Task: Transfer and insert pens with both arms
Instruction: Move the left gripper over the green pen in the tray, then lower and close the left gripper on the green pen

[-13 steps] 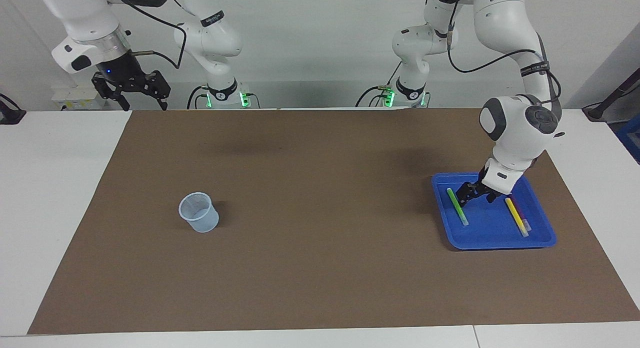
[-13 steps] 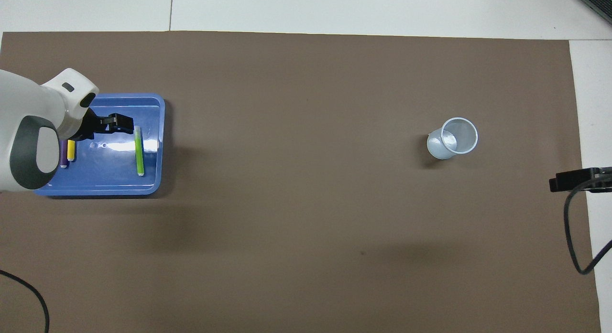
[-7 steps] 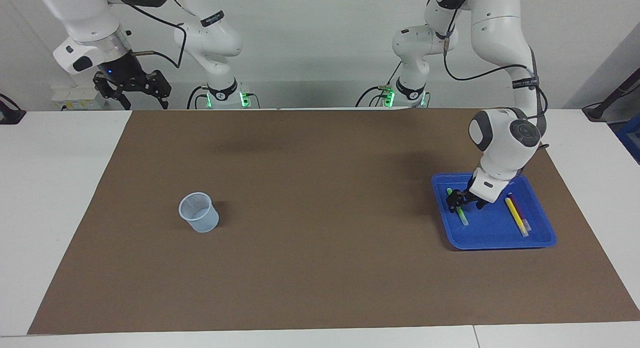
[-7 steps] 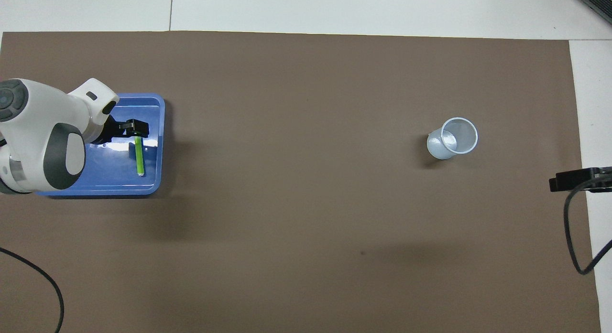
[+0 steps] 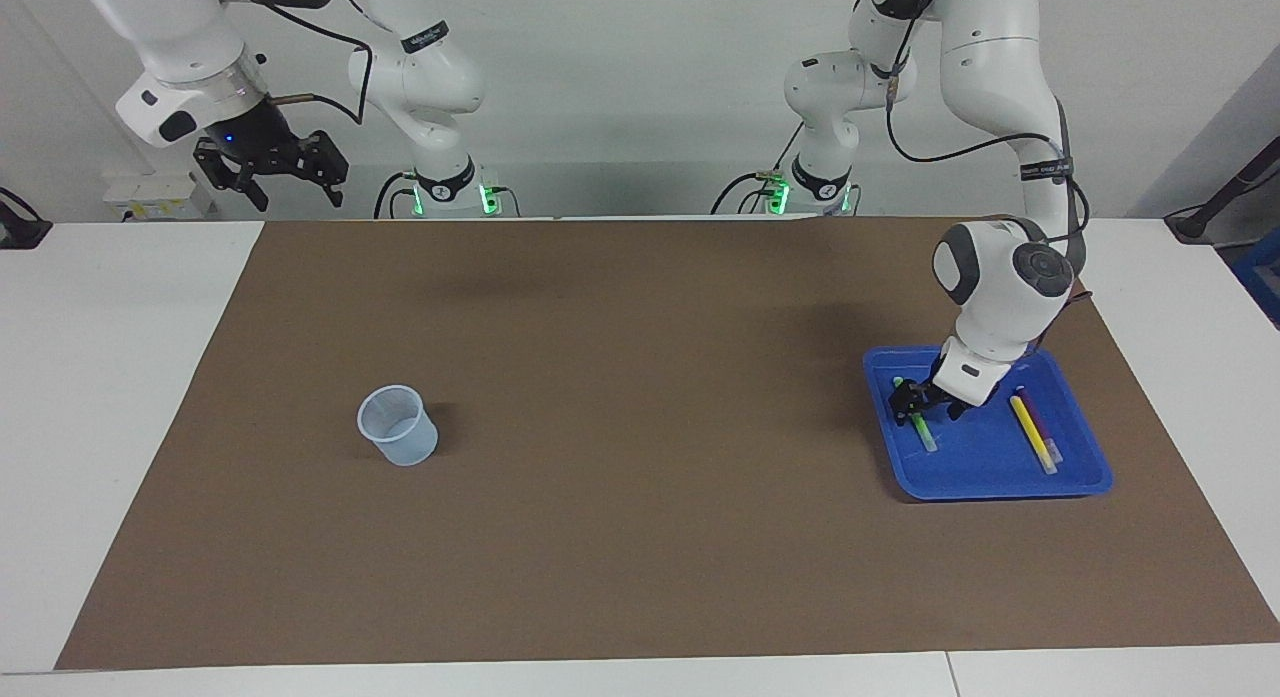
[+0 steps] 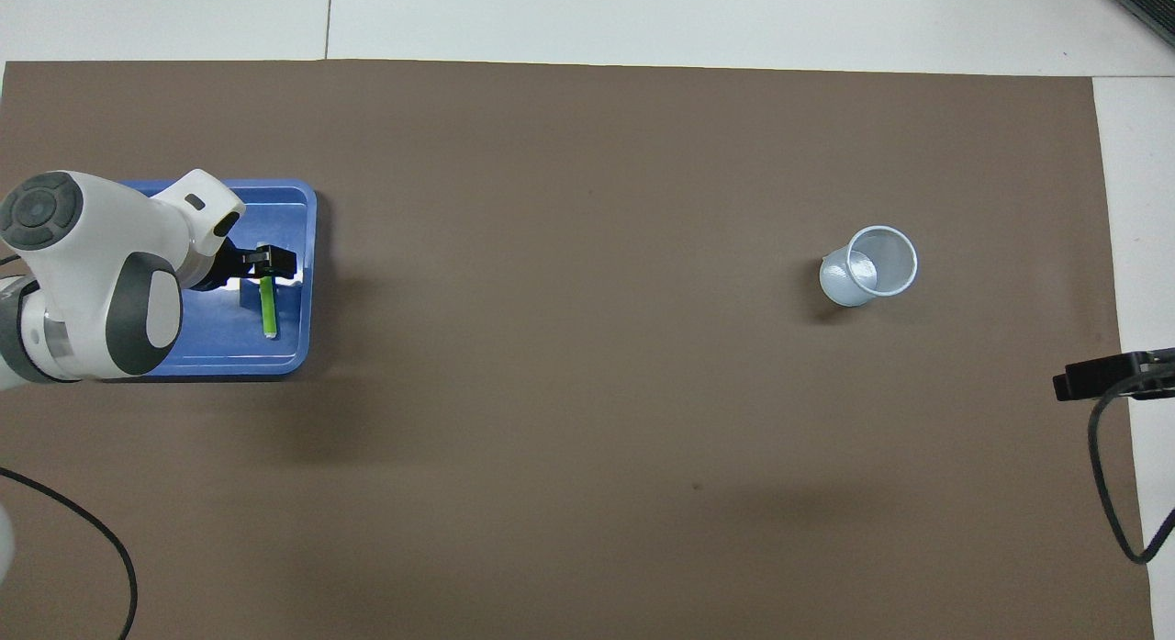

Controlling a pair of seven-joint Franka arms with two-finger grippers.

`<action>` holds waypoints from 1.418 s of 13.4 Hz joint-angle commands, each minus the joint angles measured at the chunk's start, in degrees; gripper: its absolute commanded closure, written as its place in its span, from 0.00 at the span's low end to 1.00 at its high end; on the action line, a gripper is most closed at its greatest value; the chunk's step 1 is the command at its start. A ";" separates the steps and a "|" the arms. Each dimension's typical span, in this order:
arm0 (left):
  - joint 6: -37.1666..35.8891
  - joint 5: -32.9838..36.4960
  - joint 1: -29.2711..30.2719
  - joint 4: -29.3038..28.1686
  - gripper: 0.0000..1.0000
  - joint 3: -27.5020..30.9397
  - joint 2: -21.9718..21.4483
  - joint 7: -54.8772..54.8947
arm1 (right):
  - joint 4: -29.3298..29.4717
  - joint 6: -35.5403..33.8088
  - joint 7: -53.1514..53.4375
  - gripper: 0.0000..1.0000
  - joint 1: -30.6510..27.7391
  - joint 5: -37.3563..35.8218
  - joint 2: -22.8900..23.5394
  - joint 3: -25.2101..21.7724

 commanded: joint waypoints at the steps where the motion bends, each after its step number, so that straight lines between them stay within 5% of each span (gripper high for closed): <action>1: 2.27 0.87 -0.21 -3.37 0.05 0.33 -0.97 -0.08 | -1.49 -0.46 -4.12 0.00 -1.05 -1.32 -1.44 0.20; 4: 2.18 0.96 -0.39 -3.46 0.13 0.33 -1.06 -1.66 | -1.40 -1.18 -4.22 0.00 -0.97 -1.32 -1.53 0.02; 15: 1.74 0.87 -0.74 -2.94 0.99 0.33 -0.97 -3.33 | -2.46 3.22 -3.60 0.00 -0.61 -1.32 -1.70 0.02; 19: -0.35 0.87 -1.62 -1.54 1.00 0.42 -1.06 -5.44 | -2.37 3.83 -3.86 0.00 -0.43 -1.32 -1.62 0.02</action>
